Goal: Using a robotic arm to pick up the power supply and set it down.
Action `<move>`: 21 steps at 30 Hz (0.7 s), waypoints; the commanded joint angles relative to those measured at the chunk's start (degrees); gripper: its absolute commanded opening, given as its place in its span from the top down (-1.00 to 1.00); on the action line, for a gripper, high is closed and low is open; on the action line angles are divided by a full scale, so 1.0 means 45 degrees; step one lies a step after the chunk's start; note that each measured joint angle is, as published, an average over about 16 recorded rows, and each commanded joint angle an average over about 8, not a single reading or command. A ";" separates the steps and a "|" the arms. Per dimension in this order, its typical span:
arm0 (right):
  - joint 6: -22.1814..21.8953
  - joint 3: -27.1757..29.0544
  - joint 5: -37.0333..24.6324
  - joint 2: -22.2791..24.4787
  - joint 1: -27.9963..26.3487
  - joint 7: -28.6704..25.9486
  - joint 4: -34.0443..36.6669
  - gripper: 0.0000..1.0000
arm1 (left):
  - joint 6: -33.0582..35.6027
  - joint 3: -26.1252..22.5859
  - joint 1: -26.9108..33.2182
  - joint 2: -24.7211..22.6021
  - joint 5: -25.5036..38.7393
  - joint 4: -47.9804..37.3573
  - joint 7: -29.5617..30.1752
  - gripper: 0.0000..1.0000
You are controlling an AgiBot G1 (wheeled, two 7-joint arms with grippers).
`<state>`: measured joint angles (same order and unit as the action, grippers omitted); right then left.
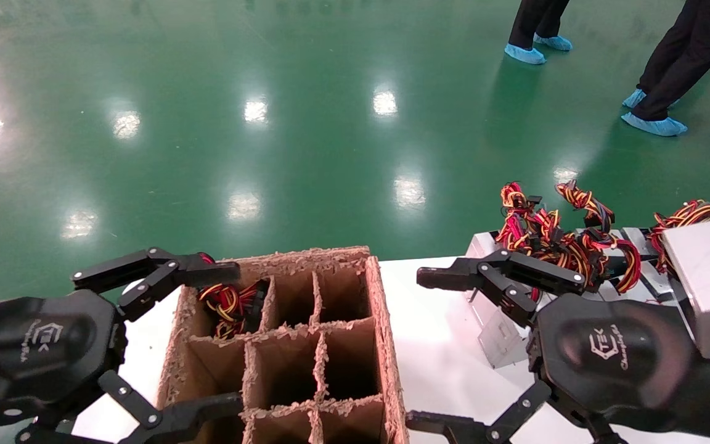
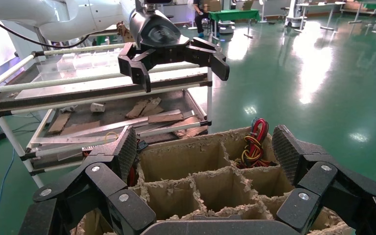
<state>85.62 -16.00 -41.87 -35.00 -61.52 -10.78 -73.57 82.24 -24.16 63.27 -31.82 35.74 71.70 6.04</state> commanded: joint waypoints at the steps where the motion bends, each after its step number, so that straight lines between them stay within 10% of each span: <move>1: -0.0001 0.0000 0.0000 0.0000 0.0001 0.0000 0.0000 -1.00 | 0.0000 0.0000 0.0000 0.0000 0.0000 0.0000 0.0000 1.00; 21: -0.0335 -0.0850 -0.1446 -0.0900 0.0032 0.0412 -0.0760 -1.00 | 0.0001 -0.0001 0.0001 0.0000 0.0000 -0.0001 0.0000 1.00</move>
<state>84.23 -20.21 -48.53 -39.50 -61.58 -9.33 -76.70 82.24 -24.17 63.28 -31.82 35.75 71.70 6.04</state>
